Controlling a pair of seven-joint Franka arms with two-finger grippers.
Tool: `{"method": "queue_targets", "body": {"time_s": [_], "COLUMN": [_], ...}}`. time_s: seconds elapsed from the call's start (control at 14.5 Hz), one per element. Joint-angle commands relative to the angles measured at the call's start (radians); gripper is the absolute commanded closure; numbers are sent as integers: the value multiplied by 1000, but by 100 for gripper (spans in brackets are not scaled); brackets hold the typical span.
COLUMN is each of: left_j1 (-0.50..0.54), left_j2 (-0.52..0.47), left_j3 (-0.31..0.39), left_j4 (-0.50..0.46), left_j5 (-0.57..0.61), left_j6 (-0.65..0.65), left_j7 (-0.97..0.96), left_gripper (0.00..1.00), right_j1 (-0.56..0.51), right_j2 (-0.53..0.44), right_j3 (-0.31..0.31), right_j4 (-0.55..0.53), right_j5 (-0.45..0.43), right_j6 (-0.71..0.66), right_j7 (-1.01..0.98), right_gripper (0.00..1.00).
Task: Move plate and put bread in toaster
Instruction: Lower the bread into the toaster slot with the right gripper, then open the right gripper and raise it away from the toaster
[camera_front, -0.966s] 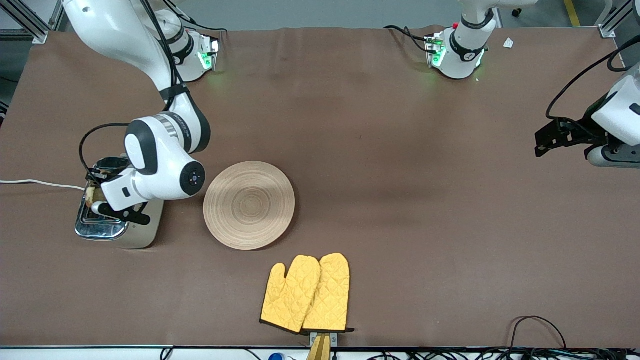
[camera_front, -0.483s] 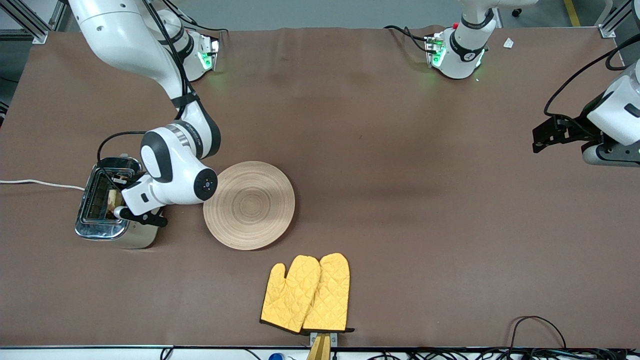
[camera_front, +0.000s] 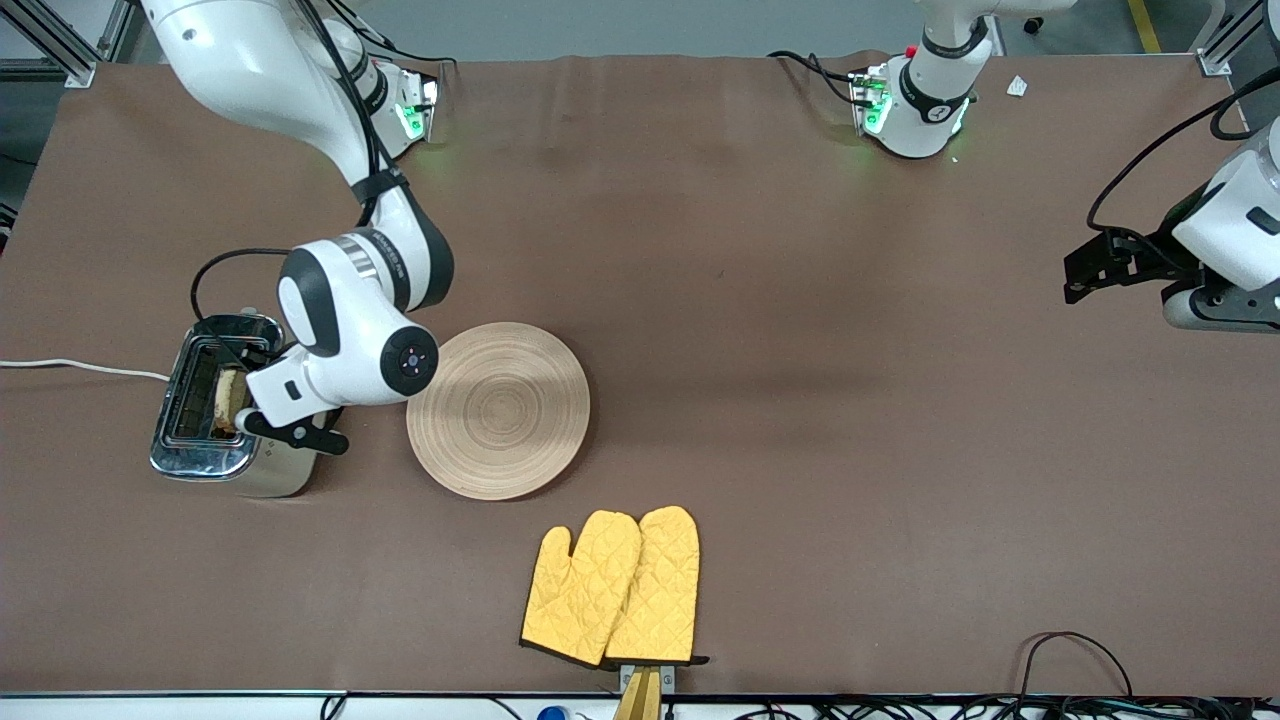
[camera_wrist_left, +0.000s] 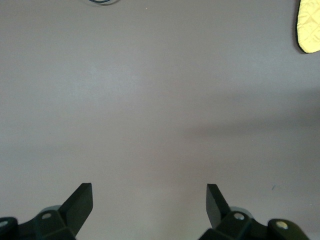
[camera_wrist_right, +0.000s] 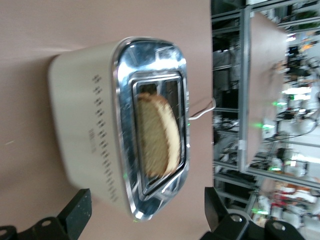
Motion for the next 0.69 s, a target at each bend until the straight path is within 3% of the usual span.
{"method": "queue_targets", "body": {"time_s": [0.0,0.34,0.62], "left_j1": [-8,-8,-7], "left_j2": [-8,-6,-8], "left_j3": [5,5,5], "left_j4": [0,2,2], "left_j5": [12,13,10], "left_j6": [-13,-13,-13], "left_j7": [6,8,9], "left_gripper": [0,0,0], "right_j1": [37,74,-30], "right_j2": [-74,-138,-221], "right_j3": [0,1,-5], "right_j4": [46,139,149], "right_j5": [153,280,389], "right_j6": [-35,-128,-113], "right_j7": [-2,-11,-128], "right_gripper": [0,0,0]}}
